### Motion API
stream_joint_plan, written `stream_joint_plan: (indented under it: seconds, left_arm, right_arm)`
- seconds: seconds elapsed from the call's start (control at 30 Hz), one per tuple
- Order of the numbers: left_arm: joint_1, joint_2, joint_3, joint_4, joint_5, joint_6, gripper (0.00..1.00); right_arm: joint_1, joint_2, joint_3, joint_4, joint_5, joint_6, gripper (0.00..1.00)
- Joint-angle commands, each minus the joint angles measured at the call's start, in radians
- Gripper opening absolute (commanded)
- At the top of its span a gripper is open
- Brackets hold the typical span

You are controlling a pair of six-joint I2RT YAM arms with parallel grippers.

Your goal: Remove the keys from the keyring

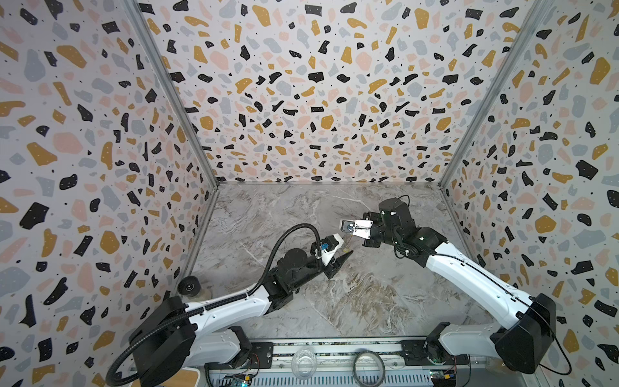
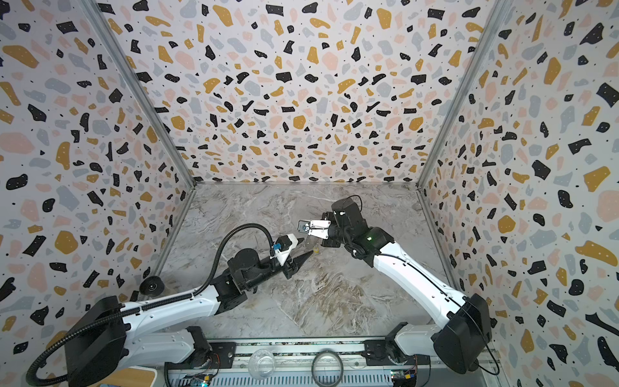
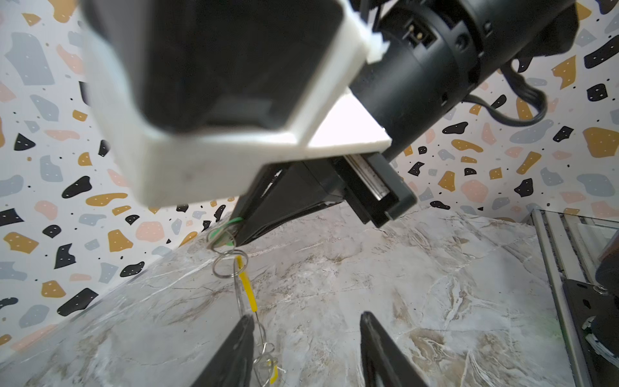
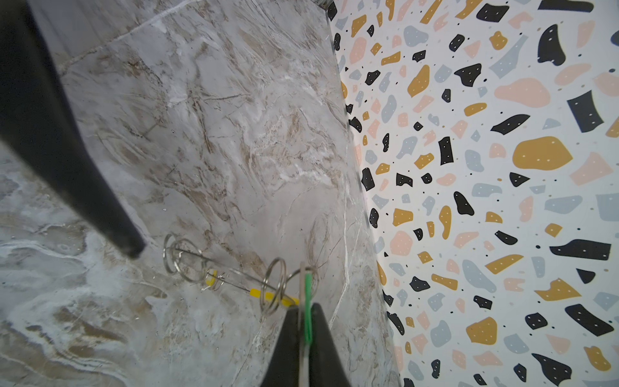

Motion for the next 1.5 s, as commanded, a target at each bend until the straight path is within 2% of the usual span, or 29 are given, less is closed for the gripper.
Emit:
stream_joint_plan:
  seconds: [0.0,0.13,0.4,0.57,0.77,0.9,1.03,1.13,1.23,1.37,1.47]
  left_arm:
    - [-0.009,0.019,-0.007,0.102,0.009,-0.030,0.52]
    - [-0.014,0.058,0.004,0.111,0.001,-0.047,0.52]
    - [-0.017,0.113,-0.012,0.196,-0.134,-0.074,0.53]
    - [-0.017,0.159,0.013,0.212,-0.117,-0.071,0.53]
    - [-0.017,0.213,0.045,0.228,-0.163,-0.065,0.53]
    - [-0.017,0.218,0.044,0.247,-0.210,-0.062,0.53]
    - [-0.017,0.171,0.013,0.256,-0.204,-0.033,0.53]
    - [-0.016,0.109,-0.005,0.192,-0.192,0.006,0.53]
    - [-0.013,0.047,0.007,0.057,-0.160,0.047,0.52]
    - [0.005,-0.025,0.027,-0.086,-0.125,0.066,0.50]
    - [0.048,-0.073,0.031,-0.143,-0.046,0.055,0.50]
  right_arm:
    - [0.005,-0.017,0.044,-0.015,0.002,0.036,0.00]
    - [0.005,-0.020,0.056,-0.026,0.007,0.044,0.00]
    - [0.005,-0.028,0.071,-0.061,0.007,0.065,0.00]
    - [0.010,-0.028,0.079,-0.080,-0.001,0.079,0.00]
    - [0.013,-0.020,0.094,-0.109,0.009,0.089,0.00]
    - [0.012,-0.019,0.104,-0.130,0.016,0.094,0.00]
    - [0.011,-0.025,0.098,-0.129,0.027,0.075,0.00]
    - [0.011,-0.030,0.087,-0.114,0.034,0.047,0.00]
    - [0.012,-0.055,0.048,-0.066,0.045,-0.019,0.00]
    - [0.011,-0.119,-0.050,0.082,0.036,-0.108,0.00]
    - [0.011,-0.166,-0.121,0.200,0.001,-0.169,0.00]
